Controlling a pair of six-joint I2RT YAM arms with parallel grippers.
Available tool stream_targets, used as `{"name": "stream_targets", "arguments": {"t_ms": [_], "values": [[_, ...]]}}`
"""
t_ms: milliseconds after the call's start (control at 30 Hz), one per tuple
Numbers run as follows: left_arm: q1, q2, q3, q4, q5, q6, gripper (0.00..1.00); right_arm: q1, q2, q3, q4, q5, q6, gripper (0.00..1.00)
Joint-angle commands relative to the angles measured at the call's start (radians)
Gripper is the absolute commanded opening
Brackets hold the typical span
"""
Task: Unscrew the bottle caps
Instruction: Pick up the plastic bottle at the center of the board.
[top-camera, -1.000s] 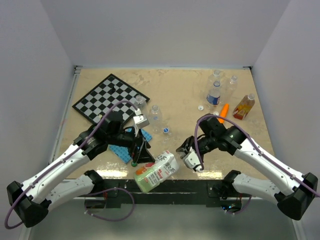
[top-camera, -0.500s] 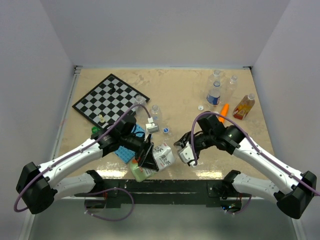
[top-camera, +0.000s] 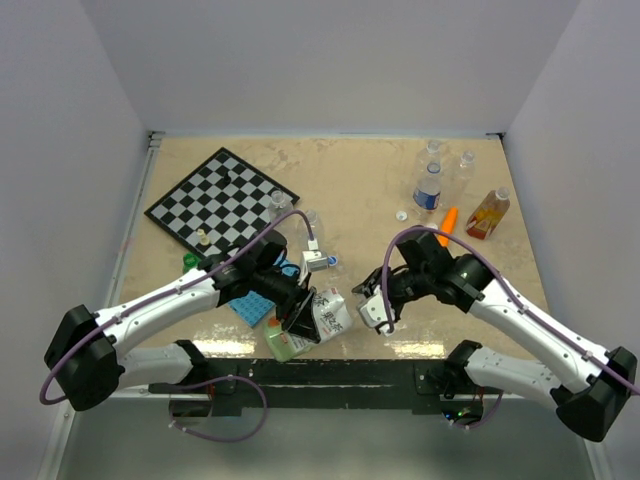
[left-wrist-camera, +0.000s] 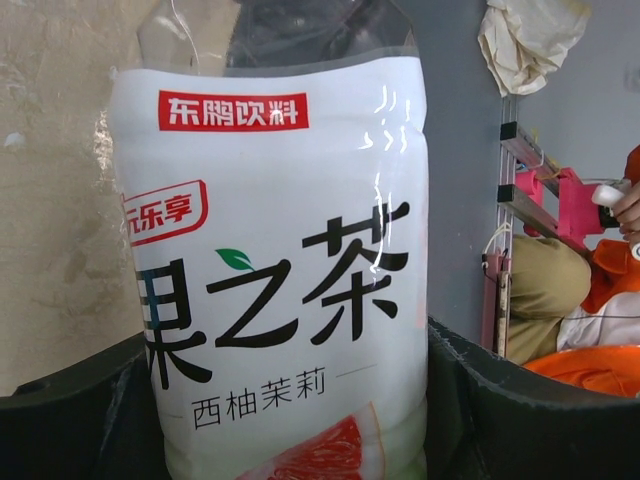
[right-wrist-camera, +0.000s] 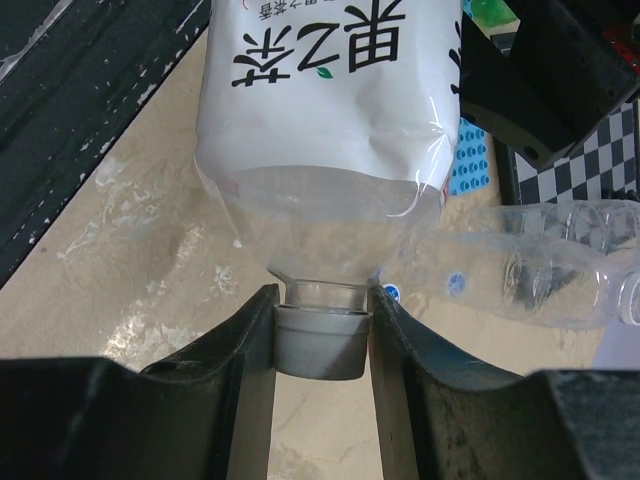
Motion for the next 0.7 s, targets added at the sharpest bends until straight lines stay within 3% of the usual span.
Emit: {"name": "stream_targets", "arguments": {"t_ms": [0,133,367,467,667], "values": [[-0.012,-0.001,0.028,-0.025,-0.052,0.081,0.0,0.001,-0.042,0.019,0.05,-0.038,0.076,0.14],[-0.012,-0.016,0.027,0.001,-0.066,0.09,0.0,-0.02,-0.068,0.03,0.056,-0.057,0.128,0.41],[-0.012,-0.05,0.03,0.059,-0.135,0.125,0.0,-0.1,-0.117,0.042,0.045,-0.09,0.209,0.69],[-0.013,-0.073,0.039,0.07,-0.19,0.193,0.0,-0.151,-0.137,0.061,0.007,-0.072,0.245,0.87],[-0.015,-0.099,0.06,0.084,-0.305,0.36,0.0,-0.214,-0.212,0.093,-0.022,0.009,0.332,0.94]]}}
